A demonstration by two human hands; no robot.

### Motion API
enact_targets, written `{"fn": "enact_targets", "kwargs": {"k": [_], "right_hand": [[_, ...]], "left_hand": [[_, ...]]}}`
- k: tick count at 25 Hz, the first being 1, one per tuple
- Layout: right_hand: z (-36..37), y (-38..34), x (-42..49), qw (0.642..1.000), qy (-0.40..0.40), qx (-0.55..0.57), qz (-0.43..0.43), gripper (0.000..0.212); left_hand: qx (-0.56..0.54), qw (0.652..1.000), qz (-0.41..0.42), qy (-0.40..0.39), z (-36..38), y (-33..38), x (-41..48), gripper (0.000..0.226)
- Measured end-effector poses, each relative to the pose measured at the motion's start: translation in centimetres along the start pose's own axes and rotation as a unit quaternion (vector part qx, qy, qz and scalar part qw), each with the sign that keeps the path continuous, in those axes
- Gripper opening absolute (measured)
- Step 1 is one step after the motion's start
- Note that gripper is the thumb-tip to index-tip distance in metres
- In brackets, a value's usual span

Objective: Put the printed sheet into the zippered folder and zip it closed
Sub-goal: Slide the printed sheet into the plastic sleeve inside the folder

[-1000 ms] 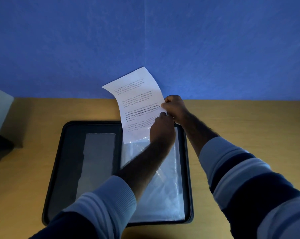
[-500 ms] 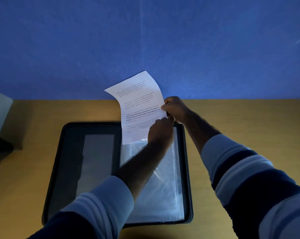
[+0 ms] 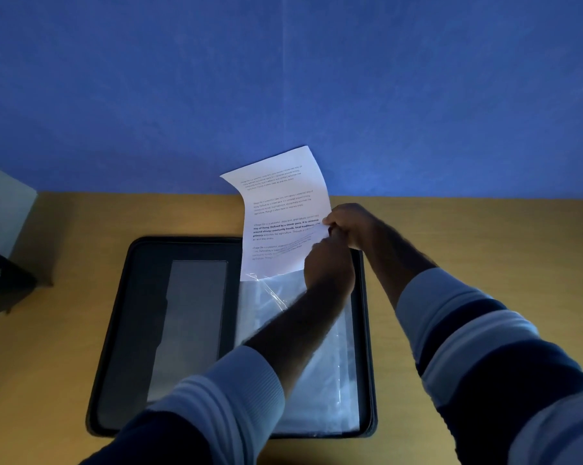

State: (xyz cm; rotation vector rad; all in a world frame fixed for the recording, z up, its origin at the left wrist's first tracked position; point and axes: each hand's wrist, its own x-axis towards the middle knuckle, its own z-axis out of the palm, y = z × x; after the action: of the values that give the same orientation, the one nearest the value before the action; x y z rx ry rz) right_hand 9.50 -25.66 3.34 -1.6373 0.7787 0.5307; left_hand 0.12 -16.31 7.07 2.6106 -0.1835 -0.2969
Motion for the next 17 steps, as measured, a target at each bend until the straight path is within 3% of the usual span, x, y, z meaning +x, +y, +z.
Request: {"fn": "enact_targets", "kwargs": {"k": [3, 6, 9, 14, 17], "right_hand": [[0.6, 0.4, -0.2, 1.0, -0.021, 0.009, 0.02, 0.033], [0.3, 0.1, -0.6, 0.999, -0.04, -0.022, -0.004, 0.027], [-0.6, -0.2, -1.3, 0.994, -0.052, -0.086, -0.039, 0.023], [-2.2, 1.0, -1.8, 0.985, -0.09, -0.127, -0.078, 0.019], [-2.3, 1.1, -1.7, 0.982, -0.096, -0.144, -0.077, 0.023]], "left_hand": [[-0.083, 0.995, -0.051, 0.025, -0.6, -0.2, 0.7, 0.026], [-0.145, 0.985, -0.087, 0.026, -1.2, -0.6, 2.0, 0.018], [-0.157, 0.983, -0.089, -0.023, -1.3, -1.4, 3.7, 0.016], [-0.001, 0.981, 0.004, -0.196, -2.3, -5.8, 5.9, 0.025], [0.059, 0.981, -0.016, -0.184, -2.8, -10.2, 5.7, 0.017]]}}
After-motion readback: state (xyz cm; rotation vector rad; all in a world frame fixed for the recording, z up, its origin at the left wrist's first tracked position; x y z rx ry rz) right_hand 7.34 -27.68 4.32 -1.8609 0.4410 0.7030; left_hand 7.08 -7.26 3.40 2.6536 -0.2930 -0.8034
